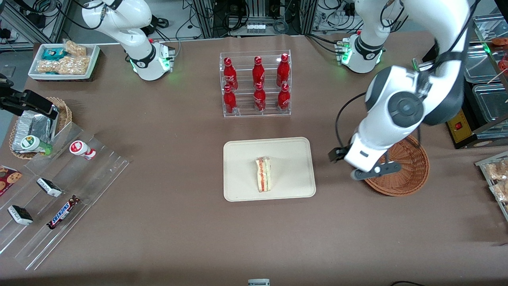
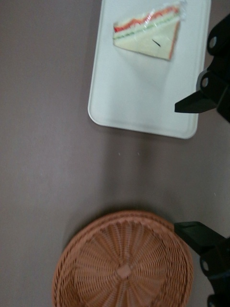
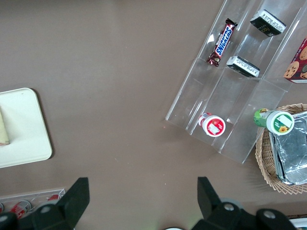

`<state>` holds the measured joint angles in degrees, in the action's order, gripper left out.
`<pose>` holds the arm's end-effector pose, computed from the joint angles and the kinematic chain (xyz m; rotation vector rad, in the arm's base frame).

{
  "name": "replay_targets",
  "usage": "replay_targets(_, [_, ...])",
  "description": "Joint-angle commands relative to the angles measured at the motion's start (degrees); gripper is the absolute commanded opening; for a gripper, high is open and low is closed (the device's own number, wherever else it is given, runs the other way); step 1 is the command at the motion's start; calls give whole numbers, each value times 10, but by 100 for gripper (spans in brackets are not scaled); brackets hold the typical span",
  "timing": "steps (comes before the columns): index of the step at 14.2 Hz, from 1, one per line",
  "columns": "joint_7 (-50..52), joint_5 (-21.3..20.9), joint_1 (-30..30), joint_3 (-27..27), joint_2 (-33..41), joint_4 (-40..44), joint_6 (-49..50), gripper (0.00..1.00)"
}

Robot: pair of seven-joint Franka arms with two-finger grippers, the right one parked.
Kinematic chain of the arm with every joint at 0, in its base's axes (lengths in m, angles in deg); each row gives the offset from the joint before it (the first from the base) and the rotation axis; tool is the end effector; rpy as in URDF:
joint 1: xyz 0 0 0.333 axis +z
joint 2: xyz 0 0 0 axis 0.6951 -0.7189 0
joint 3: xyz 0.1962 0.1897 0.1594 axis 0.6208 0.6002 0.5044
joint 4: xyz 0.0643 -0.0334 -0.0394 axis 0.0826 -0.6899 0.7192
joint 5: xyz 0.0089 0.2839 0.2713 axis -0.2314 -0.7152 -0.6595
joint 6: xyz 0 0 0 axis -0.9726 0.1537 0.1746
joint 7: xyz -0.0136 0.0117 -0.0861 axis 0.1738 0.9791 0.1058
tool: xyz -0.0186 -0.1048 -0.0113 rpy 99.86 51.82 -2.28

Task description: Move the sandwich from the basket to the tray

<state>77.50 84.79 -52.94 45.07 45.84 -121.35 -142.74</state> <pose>0.5913 -0.2056 0.4562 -3.1255 -0.2485 0.0861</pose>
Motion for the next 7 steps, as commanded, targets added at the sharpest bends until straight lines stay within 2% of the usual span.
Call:
replay_targets(1, [-65, 1, 40, -4, 66, -41, 37, 100])
replay_targets(4, [-127, 3, 80, -4, 101, -40, 74, 100])
replay_targets(7, [-187, 4, 83, 16, 138, -38, 106, 100])
